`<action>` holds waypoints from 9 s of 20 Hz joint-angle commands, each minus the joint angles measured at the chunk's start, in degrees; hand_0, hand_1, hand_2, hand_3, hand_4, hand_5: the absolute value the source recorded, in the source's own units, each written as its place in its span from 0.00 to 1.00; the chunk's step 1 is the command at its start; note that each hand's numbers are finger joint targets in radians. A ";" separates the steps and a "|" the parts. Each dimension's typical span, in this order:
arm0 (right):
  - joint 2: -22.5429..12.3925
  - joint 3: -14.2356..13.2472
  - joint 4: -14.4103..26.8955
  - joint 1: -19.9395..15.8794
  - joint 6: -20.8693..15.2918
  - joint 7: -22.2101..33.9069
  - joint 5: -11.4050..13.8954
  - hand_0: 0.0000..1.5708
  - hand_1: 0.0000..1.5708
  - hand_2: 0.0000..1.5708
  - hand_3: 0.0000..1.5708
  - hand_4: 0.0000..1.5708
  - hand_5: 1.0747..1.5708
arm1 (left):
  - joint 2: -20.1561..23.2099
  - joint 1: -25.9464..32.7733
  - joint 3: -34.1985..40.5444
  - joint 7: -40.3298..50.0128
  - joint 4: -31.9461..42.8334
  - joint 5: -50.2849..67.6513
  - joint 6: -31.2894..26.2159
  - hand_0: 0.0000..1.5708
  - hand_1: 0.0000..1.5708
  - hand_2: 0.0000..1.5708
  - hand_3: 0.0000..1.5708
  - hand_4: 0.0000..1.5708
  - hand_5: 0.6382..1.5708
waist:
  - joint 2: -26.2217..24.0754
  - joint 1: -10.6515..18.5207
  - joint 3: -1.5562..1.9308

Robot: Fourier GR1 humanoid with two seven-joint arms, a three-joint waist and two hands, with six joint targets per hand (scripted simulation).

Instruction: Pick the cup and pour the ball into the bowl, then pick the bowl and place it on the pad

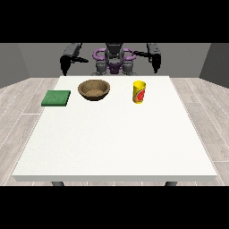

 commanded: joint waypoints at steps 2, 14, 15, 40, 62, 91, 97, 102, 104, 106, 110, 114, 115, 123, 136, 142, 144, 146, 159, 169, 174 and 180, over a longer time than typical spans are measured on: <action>-2.88 -1.42 2.24 -2.98 2.38 -0.19 -0.95 0.00 0.00 0.00 0.00 0.00 0.98 | 2.69 -6.05 5.12 -5.11 11.79 0.52 -0.94 0.00 0.00 0.00 0.00 0.00 0.66 | 1.53 -2.50 0.00; -5.66 -5.36 17.41 -1.89 8.68 -13.92 -1.84 0.00 0.00 0.00 0.00 0.00 0.98 | -1.41 -9.83 4.10 -16.59 24.82 -3.30 3.48 0.00 0.00 0.00 0.00 0.00 0.66 | 2.73 -2.39 0.03; -4.83 -4.24 13.53 -4.18 6.95 -8.09 -2.71 0.00 0.00 0.00 0.00 0.00 0.98 | -0.84 -12.67 6.22 -18.94 31.69 -3.13 4.36 0.00 0.00 0.00 0.00 0.00 0.69 | 2.08 -4.49 0.00; -17.96 -13.10 27.86 -9.10 17.93 -13.33 -7.73 0.00 0.00 0.00 0.00 0.00 0.97 | 0.67 -21.13 2.44 -22.90 46.33 -20.15 30.81 0.86 0.86 1.00 1.00 0.60 0.95 | 3.37 -6.55 0.12; -20.04 -16.23 49.31 -2.76 16.72 -22.48 -4.49 0.00 0.00 0.00 0.00 0.00 0.96 | -6.14 -26.77 -22.77 17.75 37.00 -57.19 26.82 0.81 0.81 1.00 1.00 0.64 1.00 | -12.27 7.09 0.10; -17.17 -11.16 49.38 -19.63 12.90 -13.13 -3.17 0.00 0.00 0.00 0.10 0.00 0.90 | -7.50 -36.98 -49.42 37.04 38.60 -88.00 8.95 0.00 0.00 1.00 1.00 0.79 0.80 | -7.40 -0.51 0.06; -19.13 -13.03 52.10 -18.21 13.10 -15.38 -3.83 0.00 0.00 0.00 0.13 0.00 0.89 | -6.84 -43.52 -50.55 33.69 36.51 -93.31 0.52 0.99 0.99 1.00 1.00 0.76 0.87 | -8.68 2.77 0.08; -19.37 -11.91 51.81 -14.78 14.38 -14.46 -3.43 0.00 0.00 0.00 0.09 0.00 0.90 | -6.83 -39.54 -47.91 30.54 33.46 -95.03 -0.35 0.98 0.98 1.00 1.00 0.77 0.88 | -11.56 2.62 0.03; -17.28 -11.43 50.05 -15.67 13.27 -16.67 -3.48 0.00 0.00 0.00 0.17 0.00 0.91 | -5.97 -40.18 -46.19 30.98 35.53 -97.18 2.47 0.95 0.95 1.00 1.00 0.77 0.88 | -8.64 0.71 0.03; -15.25 -10.72 52.32 -14.80 15.02 -15.39 -3.75 0.00 0.00 0.00 0.00 0.27 0.97 | -7.06 -43.40 -44.75 29.65 34.74 -96.27 -1.94 0.97 0.97 1.00 1.00 0.76 0.88 | -8.44 0.99 0.04; -16.39 -11.32 53.10 -14.26 13.12 -11.50 -3.84 0.00 0.00 0.00 0.00 0.29 0.97 | -6.39 -36.73 -33.97 31.08 25.45 -82.54 6.53 0.00 0.00 1.00 1.00 0.81 0.87 | -11.55 6.77 -0.15; -16.80 -12.67 52.55 -13.64 12.29 -10.77 -5.14 0.00 0.00 0.00 0.00 0.29 0.97 | -0.89 -32.49 -23.34 27.02 21.60 -72.20 13.30 0.26 0.26 1.00 1.00 0.64 1.00 | -11.48 9.75 -0.27; -16.99 -13.35 51.89 -15.14 12.14 -11.08 -5.88 0.00 0.00 0.00 0.00 0.30 0.97 | 0.23 -30.72 -21.78 26.13 21.93 -71.08 16.69 0.18 0.18 1.00 1.00 0.64 1.00 | -8.16 10.40 -0.26; -11.46 -11.82 48.44 -16.77 10.05 -11.45 -6.22 0.00 0.00 0.00 0.00 0.17 0.99 | -4.49 -25.67 -7.50 13.85 20.72 -43.48 15.73 0.75 0.75 0.79 0.68 0.51 0.95 | -1.23 8.44 -0.31; -4.37 -4.75 41.73 -16.99 7.48 -5.46 -3.73 0.00 0.00 0.00 0.00 0.07 0.94 | -5.55 -21.00 4.02 -4.37 30.54 -20.09 11.23 0.00 0.00 0.00 0.00 0.00 0.94 | -0.28 -0.25 -0.02; 0.86 -1.81 41.05 -13.38 4.37 -5.93 -2.18 0.00 0.00 0.00 0.00 0.05 0.94 | -3.34 -21.47 5.57 -3.32 32.43 -18.06 9.59 0.00 0.00 0.00 0.00 0.00 0.96 | -3.82 -0.78 0.00; -3.85 -5.50 48.18 -14.37 7.10 -10.68 -3.29 0.00 0.00 0.00 0.00 0.12 0.96 | -7.35 -20.61 -0.08 -1.33 28.02 -21.32 11.23 0.00 0.00 0.00 0.00 0.00 0.97 | -1.29 3.19 0.05; -1.08 -4.74 47.76 -12.87 7.36 -15.70 -3.01 0.00 0.00 0.00 0.00 0.16 0.96 | -7.33 -21.58 0.99 -4.19 28.33 -20.48 12.08 0.00 0.00 0.00 0.00 0.00 0.98 | 1.59 2.44 0.05; 1.56 -7.19 47.35 -12.31 5.18 -16.03 -5.43 0.00 0.00 0.00 0.00 0.16 0.92 | -5.62 -26.04 -1.94 1.92 22.14 -20.58 6.98 0.00 0.00 0.00 0.00 0.00 0.99 | 3.78 10.07 0.08; 3.28 -7.13 49.97 -15.96 -0.70 -10.19 -5.69 0.00 0.00 0.00 0.00 0.23 0.95 | -3.98 -22.36 -0.83 4.95 21.02 -18.48 4.23 0.00 0.00 0.00 0.00 0.00 0.99 | -1.43 9.25 0.05; -0.03 -4.95 50.88 -11.91 -6.53 -6.27 -0.44 1.00 1.00 1.00 1.00 0.67 0.96 | -3.20 -22.00 -0.19 0.08 21.29 -17.59 3.61 0.00 0.00 0.00 0.00 0.00 1.00 | 3.18 11.19 -0.02; 0.11 -2.35 48.24 -15.49 -12.71 3.86 2.09 1.00 1.00 1.00 1.00 0.65 0.97 | -1.58 -21.92 2.12 2.52 23.80 -15.81 2.11 0.00 0.00 0.00 0.00 0.00 1.00 | -3.41 8.91 -0.04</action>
